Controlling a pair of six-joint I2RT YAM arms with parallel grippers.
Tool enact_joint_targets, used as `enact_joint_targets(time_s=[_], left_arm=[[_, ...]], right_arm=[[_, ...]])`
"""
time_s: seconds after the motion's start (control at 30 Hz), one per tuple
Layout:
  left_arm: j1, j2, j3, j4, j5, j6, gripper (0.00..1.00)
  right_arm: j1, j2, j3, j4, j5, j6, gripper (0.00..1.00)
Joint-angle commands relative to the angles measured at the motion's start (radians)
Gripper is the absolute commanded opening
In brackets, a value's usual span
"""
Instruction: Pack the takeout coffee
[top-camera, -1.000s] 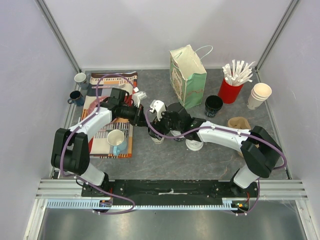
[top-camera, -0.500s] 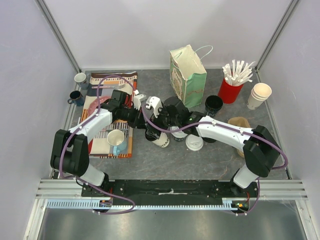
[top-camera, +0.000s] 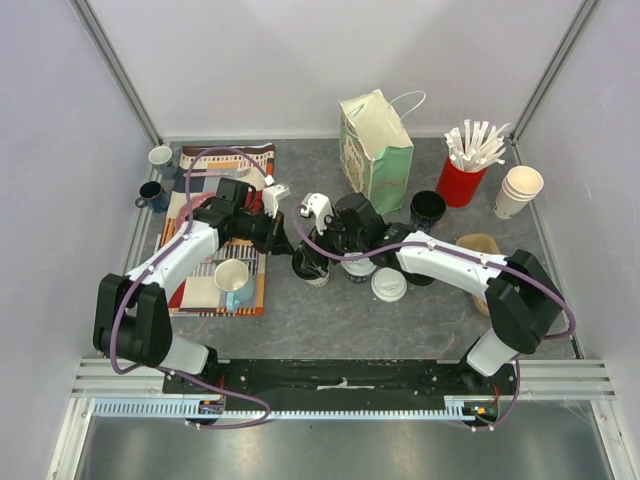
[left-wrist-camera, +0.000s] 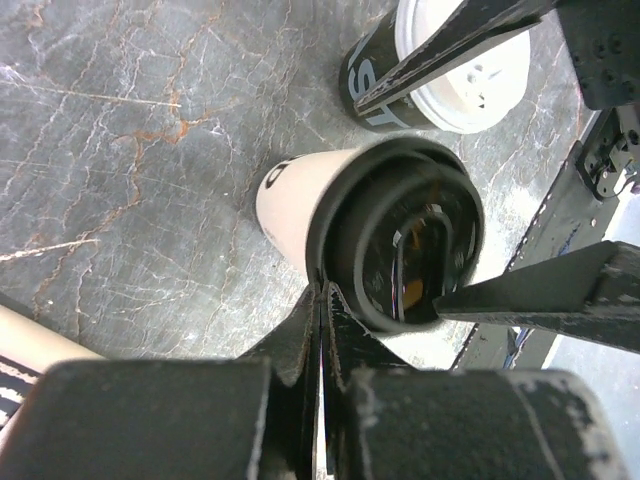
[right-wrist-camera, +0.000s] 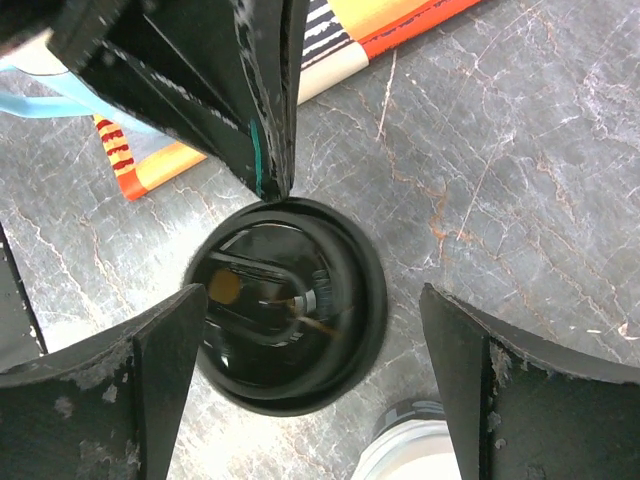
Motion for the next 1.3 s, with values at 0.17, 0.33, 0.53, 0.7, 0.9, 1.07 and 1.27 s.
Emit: enact_joint_targets(time_s=[0.17, 0.33, 0.53, 0.7, 0.9, 1.07, 1.27], left_arm=[[-0.002, -0.055, 0.035, -0.022, 0.008, 0.04, 0.02], [-0.001, -0.05, 0.055, -0.017, 0.005, 0.031, 0.02], [-0.002, -0.068, 0.103, 0.012, 0.013, 0.001, 0.06], [-0.057, -0.078, 0.163, 0.047, 0.033, -0.011, 0.02], [-0.076, -0.016, 0.16, 0.138, 0.014, -0.048, 0.02], [-0.074, 0.113, 0.1, 0.141, -0.033, 0.001, 0.02], [-0.07, 0.102, 0.037, 0.167, -0.037, 0.032, 0.02]], right_arm=[[-0.025, -0.082, -0.009, 0.076, -0.072, 0.076, 0.95], [-0.034, -0.107, 0.033, 0.078, -0.043, 0.163, 0.96], [-0.048, -0.156, 0.039, 0.07, 0.099, 0.208, 0.76], [-0.048, -0.162, 0.066, 0.067, 0.06, 0.235, 0.0], [-0.048, -0.154, 0.025, 0.092, 0.088, 0.252, 0.0], [-0.069, -0.071, -0.104, 0.153, 0.071, 0.28, 0.0], [-0.091, -0.065, -0.204, 0.196, 0.07, 0.295, 0.0]])
